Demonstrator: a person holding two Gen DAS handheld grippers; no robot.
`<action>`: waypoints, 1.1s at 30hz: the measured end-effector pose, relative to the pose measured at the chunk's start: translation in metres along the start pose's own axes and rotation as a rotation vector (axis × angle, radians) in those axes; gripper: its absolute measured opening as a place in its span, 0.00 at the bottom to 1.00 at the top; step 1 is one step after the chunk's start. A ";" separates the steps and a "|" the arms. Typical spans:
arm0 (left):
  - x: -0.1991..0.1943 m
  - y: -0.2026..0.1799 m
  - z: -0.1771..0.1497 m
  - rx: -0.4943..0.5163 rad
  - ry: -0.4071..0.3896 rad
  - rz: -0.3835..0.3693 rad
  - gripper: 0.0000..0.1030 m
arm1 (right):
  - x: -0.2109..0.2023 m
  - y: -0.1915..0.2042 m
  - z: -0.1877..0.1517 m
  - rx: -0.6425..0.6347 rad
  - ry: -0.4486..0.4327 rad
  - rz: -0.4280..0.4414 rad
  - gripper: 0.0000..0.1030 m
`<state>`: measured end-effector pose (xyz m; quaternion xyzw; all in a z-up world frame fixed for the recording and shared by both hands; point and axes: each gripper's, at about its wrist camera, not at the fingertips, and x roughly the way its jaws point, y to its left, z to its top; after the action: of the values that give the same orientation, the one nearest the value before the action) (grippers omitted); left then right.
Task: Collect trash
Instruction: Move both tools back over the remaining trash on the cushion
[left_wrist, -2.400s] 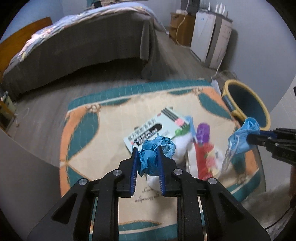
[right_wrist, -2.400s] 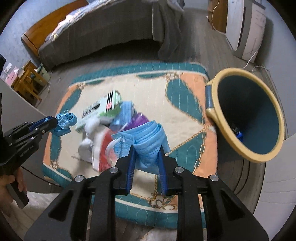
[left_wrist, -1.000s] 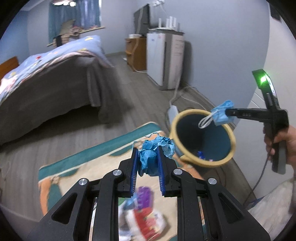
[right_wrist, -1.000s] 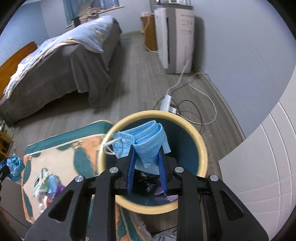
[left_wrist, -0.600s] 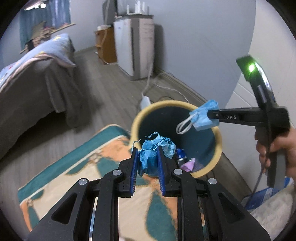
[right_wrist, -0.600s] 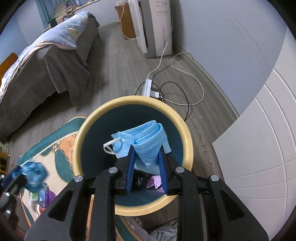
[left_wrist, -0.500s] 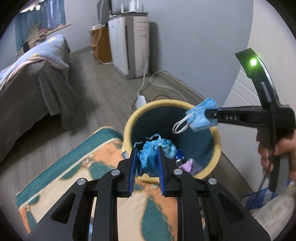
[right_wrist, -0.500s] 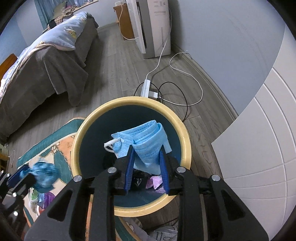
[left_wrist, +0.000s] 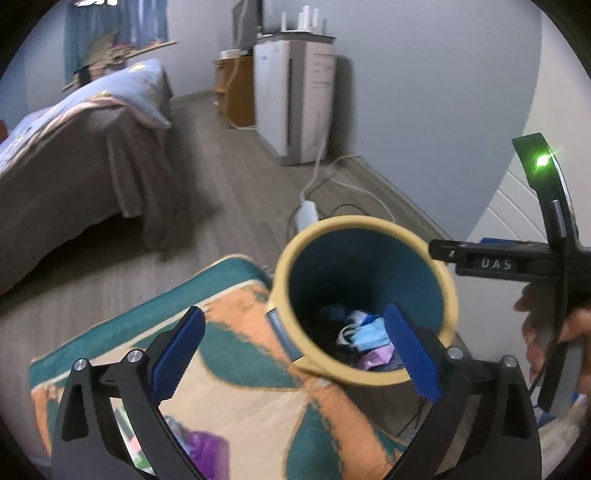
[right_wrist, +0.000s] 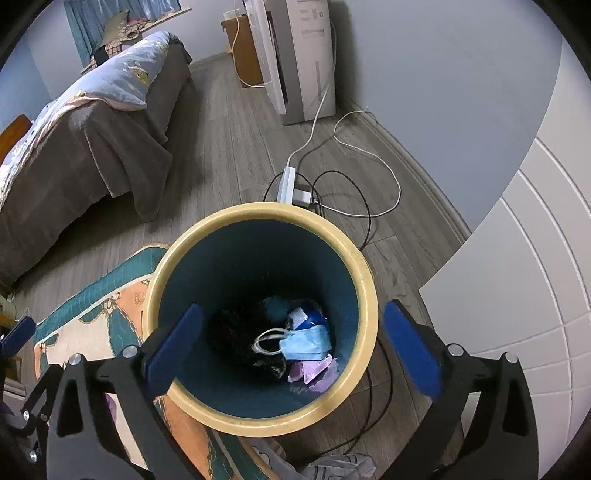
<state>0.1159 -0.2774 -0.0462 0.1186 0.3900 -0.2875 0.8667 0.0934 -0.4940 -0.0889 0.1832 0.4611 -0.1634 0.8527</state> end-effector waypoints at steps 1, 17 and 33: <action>-0.003 0.003 -0.002 -0.006 -0.002 0.010 0.94 | 0.000 0.002 0.000 -0.005 0.003 -0.001 0.94; -0.115 0.116 -0.059 -0.197 -0.057 0.278 0.95 | -0.018 0.054 -0.013 -0.101 -0.018 -0.040 0.94; -0.152 0.201 -0.128 -0.315 0.002 0.424 0.95 | -0.048 0.187 -0.088 -0.444 -0.013 0.076 0.94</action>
<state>0.0766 0.0013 -0.0220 0.0615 0.3971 -0.0349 0.9150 0.0876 -0.2835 -0.0627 0.0070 0.4730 -0.0268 0.8806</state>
